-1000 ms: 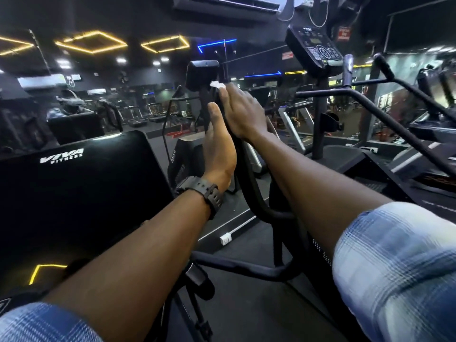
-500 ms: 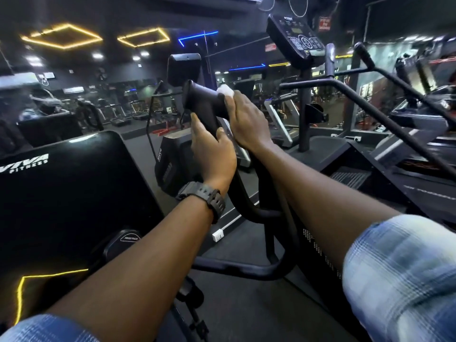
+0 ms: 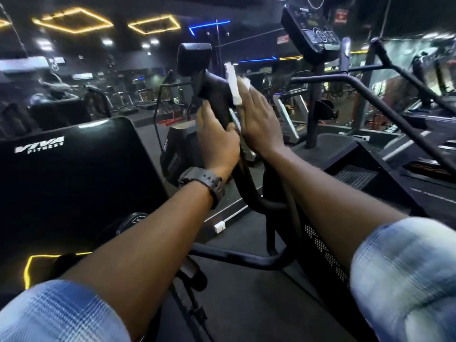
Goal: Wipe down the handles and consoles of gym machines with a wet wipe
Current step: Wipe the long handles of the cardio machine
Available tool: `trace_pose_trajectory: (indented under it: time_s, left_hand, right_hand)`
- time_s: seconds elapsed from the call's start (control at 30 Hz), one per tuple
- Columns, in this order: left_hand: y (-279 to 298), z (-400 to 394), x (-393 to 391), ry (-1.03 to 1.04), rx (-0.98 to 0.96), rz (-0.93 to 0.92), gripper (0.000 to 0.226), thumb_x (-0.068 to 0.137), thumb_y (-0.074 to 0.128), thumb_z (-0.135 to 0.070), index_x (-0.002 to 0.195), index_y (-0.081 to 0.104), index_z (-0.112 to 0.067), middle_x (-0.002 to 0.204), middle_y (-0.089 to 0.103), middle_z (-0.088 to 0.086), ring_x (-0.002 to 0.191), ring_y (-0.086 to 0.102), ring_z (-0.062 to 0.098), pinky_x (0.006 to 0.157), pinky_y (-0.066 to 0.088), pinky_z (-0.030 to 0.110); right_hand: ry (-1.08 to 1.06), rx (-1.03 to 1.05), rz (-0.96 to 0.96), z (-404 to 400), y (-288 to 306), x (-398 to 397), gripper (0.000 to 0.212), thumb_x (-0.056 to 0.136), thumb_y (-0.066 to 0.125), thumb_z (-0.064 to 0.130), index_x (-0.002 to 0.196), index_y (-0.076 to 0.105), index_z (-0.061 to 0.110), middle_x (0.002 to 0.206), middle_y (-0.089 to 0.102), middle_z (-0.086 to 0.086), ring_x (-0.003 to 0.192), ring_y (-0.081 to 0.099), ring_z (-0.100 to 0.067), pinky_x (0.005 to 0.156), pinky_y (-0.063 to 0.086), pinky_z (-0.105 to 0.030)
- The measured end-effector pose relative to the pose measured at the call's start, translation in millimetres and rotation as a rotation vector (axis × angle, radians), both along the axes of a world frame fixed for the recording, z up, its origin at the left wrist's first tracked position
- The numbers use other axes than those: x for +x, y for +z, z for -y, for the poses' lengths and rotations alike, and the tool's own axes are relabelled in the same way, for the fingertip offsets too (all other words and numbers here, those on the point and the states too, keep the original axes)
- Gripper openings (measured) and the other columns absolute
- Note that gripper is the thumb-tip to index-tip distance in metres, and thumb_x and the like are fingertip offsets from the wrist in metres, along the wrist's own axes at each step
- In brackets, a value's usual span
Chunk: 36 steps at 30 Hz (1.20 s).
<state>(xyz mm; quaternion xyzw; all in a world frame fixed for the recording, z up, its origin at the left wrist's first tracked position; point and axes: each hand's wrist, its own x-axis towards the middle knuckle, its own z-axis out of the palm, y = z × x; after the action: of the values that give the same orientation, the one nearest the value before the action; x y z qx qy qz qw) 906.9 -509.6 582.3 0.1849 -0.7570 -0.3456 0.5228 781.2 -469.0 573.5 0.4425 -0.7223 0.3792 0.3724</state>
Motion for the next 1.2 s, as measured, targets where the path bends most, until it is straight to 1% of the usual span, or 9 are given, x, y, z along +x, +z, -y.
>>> trace_pose_trajectory:
  time_s: [0.07, 0.17, 0.37, 0.5, 0.67, 0.8, 0.97, 1.1, 1.2]
  left_hand:
    - [-6.5, 4.5, 4.8, 0.047, -0.201, 0.045, 0.066, 0.091, 0.066, -0.012, 0.15, 0.038, -0.001, 0.152, 0.036, 0.017, 0.142, 0.036, 0.028, 0.114, 0.015, 0.007]
    - [-9.8, 21.3, 9.7, 0.091, -0.419, 0.06, 0.067, 0.088, 0.071, -0.025, 0.144, 0.045, 0.001, 0.144, 0.041, 0.019, 0.137, 0.041, 0.033, 0.119, 0.033, 0.037]
    - [-1.3, 31.8, 9.2, 0.15, -0.947, 0.145, 0.042, 0.088, 0.068, -0.015, 0.126, 0.062, 0.003, 0.123, 0.059, 0.02, 0.122, 0.049, 0.035, 0.112, 0.038, 0.038]
    - [6.2, 29.2, -0.8, 0.129, -1.005, 0.2, 0.047, 0.09, 0.064, -0.011, 0.133, 0.056, 0.004, 0.136, 0.054, 0.022, 0.134, 0.044, 0.036, 0.12, 0.031, 0.04]
    - [23.7, 36.1, -15.4, 0.148, -1.209, 0.387, 0.056, 0.091, 0.062, -0.018, 0.141, 0.048, 0.002, 0.147, 0.049, 0.02, 0.144, 0.036, 0.036, 0.126, 0.012, 0.044]
    - [42.5, 38.4, -24.5, 0.14, -1.381, 0.499, 0.056, 0.091, 0.049, -0.032, 0.138, 0.053, -0.003, 0.144, 0.054, 0.017, 0.139, 0.044, 0.035, 0.123, 0.021, 0.049]
    - [69.8, 32.2, -29.7, 0.095, -1.443, 0.565, 0.048, 0.095, 0.042, -0.037, 0.126, 0.063, -0.008, 0.129, 0.064, 0.018, 0.118, 0.057, 0.042, 0.103, 0.042, 0.053]
    - [87.8, 30.3, -30.9, 0.154, -1.463, 0.598, 0.044, 0.1, 0.041, -0.043, 0.117, 0.065, -0.01, 0.113, 0.067, 0.018, 0.1, 0.063, 0.043, 0.081, 0.052, 0.053]
    - [95.5, 29.0, -33.3, 0.196, -1.417, 0.673, 0.043, 0.101, 0.042, -0.044, 0.115, 0.066, -0.011, 0.109, 0.066, 0.016, 0.1, 0.063, 0.042, 0.077, 0.051, 0.051]
  right_hand:
    - [-0.057, -0.058, 0.21, -21.6, -45.1, 2.7, 0.054, 0.104, 0.033, 0.035, 0.153, 0.026, 0.014, 0.151, 0.039, -0.01, 0.131, 0.047, -0.033, 0.095, 0.046, -0.047]
    - [-0.126, -0.132, 0.477, -39.4, -84.8, 18.9, 0.052, 0.103, 0.038, 0.041, 0.145, 0.034, 0.01, 0.138, 0.05, -0.016, 0.114, 0.056, -0.041, 0.082, 0.046, -0.046]
    - [0.048, -0.078, 0.48, -19.8, -0.5, -1.0, 0.052, 0.103, 0.031, 0.051, 0.129, 0.049, 0.01, 0.117, 0.064, -0.013, 0.107, 0.06, -0.032, 0.083, 0.045, -0.039]
    - [0.118, -0.092, 0.477, -34.3, -14.7, -10.6, 0.041, 0.106, 0.033, 0.04, 0.116, 0.056, 0.007, 0.108, 0.066, -0.017, 0.102, 0.06, -0.033, 0.078, 0.04, -0.035]
    - [0.106, -0.151, 0.859, -82.0, -132.1, 13.8, 0.046, 0.105, 0.03, 0.046, 0.094, 0.059, 0.012, 0.091, 0.066, -0.013, 0.095, 0.064, -0.032, 0.079, 0.045, -0.036]
    - [0.15, -0.12, 0.973, -75.0, -112.7, 0.2, 0.052, 0.103, 0.028, 0.052, 0.08, 0.061, 0.019, 0.09, 0.068, -0.01, 0.092, 0.064, -0.028, 0.084, 0.046, -0.037]
    - [0.257, -0.185, 0.836, -38.7, -45.3, -14.9, 0.057, 0.102, 0.024, 0.055, 0.135, 0.054, 0.019, 0.129, 0.061, -0.014, 0.121, 0.053, -0.027, 0.103, 0.04, -0.043]
    - [0.169, -0.144, 0.993, -71.9, -120.6, -1.0, 0.054, 0.1, 0.027, 0.06, 0.092, 0.063, 0.021, 0.103, 0.068, -0.011, 0.101, 0.062, -0.025, 0.092, 0.045, -0.037]
    - [0.129, -0.155, 1.127, -101.8, -176.5, 15.0, 0.058, 0.102, 0.029, 0.055, 0.083, 0.066, 0.014, 0.088, 0.069, -0.007, 0.087, 0.064, -0.022, 0.083, 0.045, -0.034]
